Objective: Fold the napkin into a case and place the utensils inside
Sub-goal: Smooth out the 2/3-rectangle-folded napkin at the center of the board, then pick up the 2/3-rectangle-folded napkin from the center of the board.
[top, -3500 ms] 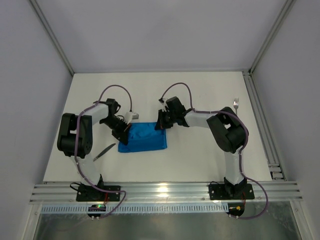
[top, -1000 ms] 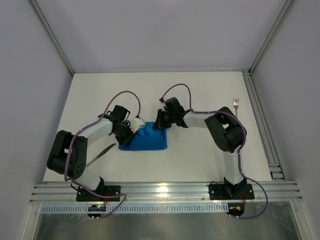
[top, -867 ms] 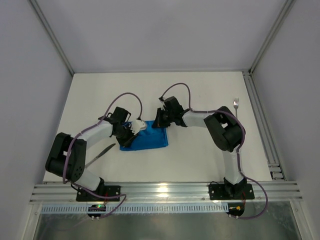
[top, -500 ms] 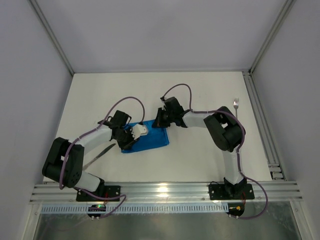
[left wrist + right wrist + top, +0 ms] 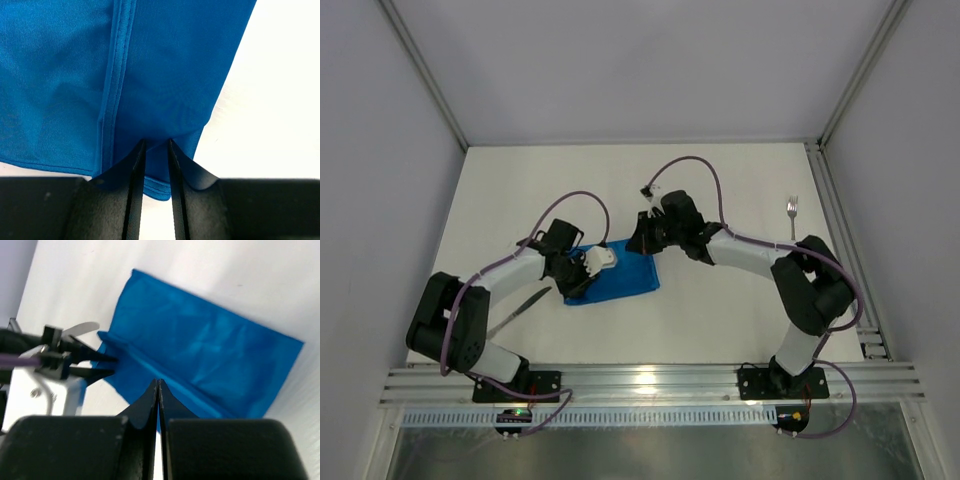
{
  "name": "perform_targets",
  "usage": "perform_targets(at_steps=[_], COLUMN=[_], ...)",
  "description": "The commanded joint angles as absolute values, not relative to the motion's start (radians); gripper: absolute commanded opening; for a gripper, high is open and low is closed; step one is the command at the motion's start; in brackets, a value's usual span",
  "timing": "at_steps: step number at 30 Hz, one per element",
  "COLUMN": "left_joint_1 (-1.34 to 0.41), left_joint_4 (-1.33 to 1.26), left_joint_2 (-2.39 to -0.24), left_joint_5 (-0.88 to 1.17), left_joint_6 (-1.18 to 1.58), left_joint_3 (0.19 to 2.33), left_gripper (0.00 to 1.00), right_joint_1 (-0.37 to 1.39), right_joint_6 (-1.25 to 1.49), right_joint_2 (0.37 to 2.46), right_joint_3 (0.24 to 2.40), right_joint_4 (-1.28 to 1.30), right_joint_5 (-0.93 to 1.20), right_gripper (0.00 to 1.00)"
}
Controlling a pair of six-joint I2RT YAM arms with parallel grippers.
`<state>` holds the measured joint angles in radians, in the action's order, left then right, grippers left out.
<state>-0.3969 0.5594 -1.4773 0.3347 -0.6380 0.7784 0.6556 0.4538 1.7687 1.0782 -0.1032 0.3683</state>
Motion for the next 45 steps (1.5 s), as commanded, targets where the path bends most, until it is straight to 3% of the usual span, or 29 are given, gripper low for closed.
perform_targets(at_steps=[1,9,16,18,23,30,36,45], left_joint_1=[-0.4,-0.399,-0.318,-0.252,-0.225,-0.225,-0.209,-0.199], left_joint_4=[0.551,0.564,0.693,0.678,0.58,0.545,0.557,0.609], left_joint_2=[-1.493,-1.526,-1.506,-1.538,-1.669,-1.76,-1.753,-1.871], left_joint_5=[0.367,0.377,0.596,0.571,0.289,0.241,0.261,0.235], left_joint_6=[-0.598,-0.561,-0.473,-0.399,-0.31,-0.267,-0.219,-0.224], left_joint_3=[0.81,0.841,1.012,1.06,1.095,1.114,1.163,1.21], left_gripper=[0.27,0.3,0.51,0.53,0.47,0.47,0.63,0.68], right_joint_1=[0.686,0.69,0.687,0.687,0.687,0.687,0.687,0.687], right_joint_6=[0.446,0.523,0.551,0.56,0.638,0.673,0.66,0.669], right_joint_2=[1.746,1.796,1.813,1.809,1.775,1.772,1.775,1.782], right_joint_3=[0.964,0.879,0.836,0.83,0.778,0.735,0.744,0.723], right_joint_4=[-0.141,-0.181,-0.153,-0.153,-0.185,-0.23,-0.244,-0.27], right_joint_5=[0.405,0.325,0.27,0.261,0.235,0.248,0.264,0.272], right_gripper=[0.04,0.04,0.04,0.04,0.04,0.04,0.04,0.04])
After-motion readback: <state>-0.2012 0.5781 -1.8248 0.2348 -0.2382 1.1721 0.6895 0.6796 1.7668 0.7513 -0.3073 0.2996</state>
